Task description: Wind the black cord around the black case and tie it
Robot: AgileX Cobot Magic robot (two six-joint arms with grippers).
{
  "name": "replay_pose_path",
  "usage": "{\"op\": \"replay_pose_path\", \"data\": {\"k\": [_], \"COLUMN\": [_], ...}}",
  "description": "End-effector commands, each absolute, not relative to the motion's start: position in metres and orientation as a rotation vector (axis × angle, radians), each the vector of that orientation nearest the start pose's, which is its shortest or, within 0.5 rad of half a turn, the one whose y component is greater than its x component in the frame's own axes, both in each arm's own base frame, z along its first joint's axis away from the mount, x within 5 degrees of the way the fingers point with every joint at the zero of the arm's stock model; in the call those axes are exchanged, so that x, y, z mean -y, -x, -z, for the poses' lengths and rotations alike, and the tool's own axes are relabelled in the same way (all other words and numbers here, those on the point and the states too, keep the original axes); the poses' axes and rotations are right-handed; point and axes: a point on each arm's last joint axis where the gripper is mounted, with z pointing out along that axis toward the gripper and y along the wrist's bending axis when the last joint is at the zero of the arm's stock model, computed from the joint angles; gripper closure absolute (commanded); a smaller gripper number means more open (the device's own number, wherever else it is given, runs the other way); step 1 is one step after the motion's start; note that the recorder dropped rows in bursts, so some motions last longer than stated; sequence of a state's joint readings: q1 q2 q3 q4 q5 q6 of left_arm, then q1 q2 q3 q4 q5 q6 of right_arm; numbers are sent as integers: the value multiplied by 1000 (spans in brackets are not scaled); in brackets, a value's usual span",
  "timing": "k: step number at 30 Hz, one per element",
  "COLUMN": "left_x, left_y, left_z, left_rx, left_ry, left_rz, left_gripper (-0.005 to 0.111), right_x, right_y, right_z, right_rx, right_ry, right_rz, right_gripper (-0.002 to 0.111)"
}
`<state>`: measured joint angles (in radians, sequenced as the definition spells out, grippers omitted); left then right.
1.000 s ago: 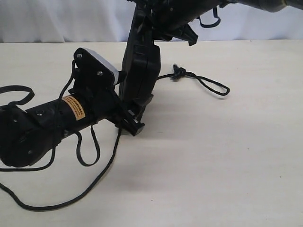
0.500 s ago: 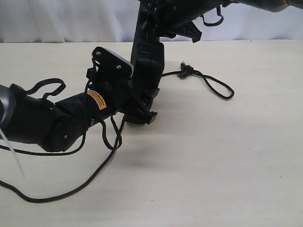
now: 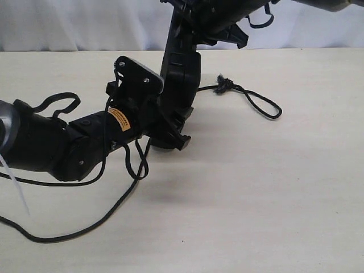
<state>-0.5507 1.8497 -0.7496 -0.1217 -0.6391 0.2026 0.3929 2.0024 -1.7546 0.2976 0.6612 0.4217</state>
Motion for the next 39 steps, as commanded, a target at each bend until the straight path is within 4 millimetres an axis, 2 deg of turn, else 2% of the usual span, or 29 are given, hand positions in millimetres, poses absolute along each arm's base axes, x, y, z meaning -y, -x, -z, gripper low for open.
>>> {"op": "replay_pose_path", "data": {"k": [1,5,10,14,16,18,20,23,26,31,32,35,39], "left_x": [174,174,174,173,173,173,173,173,172,169,167,166,167], "left_y": [-302,-301,-300,-299,-299,-299,-298,-297,-296,-296,-297,-298,-300], "left_z": [-141,-141,-144,-144,-144,-143,-142,-140,-138,-136,-135,-136,-140], "left_rx": [-1956,-1967,-1976,-1989,-2001,-2009,-2021,-2045,-2076,-2090,-2100,-2097,-2045], "left_ry": [-549,-550,-560,-564,-543,-539,-542,-547,-555,-617,-594,-583,-571], "left_rz": [216,216,219,220,232,236,235,234,231,207,209,212,215], "left_gripper": [107,107,107,107,107,107,107,107,107,107,107,107,107], "right_x": [-178,-146,-104,-81,-76,-76,-81,-86,-80,-78,-78,-85,-101], "right_y": [-416,-411,-402,-399,-403,-407,-410,-413,-422,-427,-429,-432,-430], "right_z": [-308,-328,-349,-348,-331,-315,-297,-273,-259,-226,-221,-222,-225], "right_rx": [-2448,-2447,-2458,-2505,-2572,-2612,-2646,-2669,-2641,-2631,-2648,-2621,-2574], "right_ry": [-202,-195,-61,179,374,421,520,691,669,688,643,531,586], "right_rz": [-660,-539,-271,-56,42,56,39,1,62,57,48,-42,-270], "right_gripper": [62,52,51,52,53,53,59,81,104,104,104,104,104]}}
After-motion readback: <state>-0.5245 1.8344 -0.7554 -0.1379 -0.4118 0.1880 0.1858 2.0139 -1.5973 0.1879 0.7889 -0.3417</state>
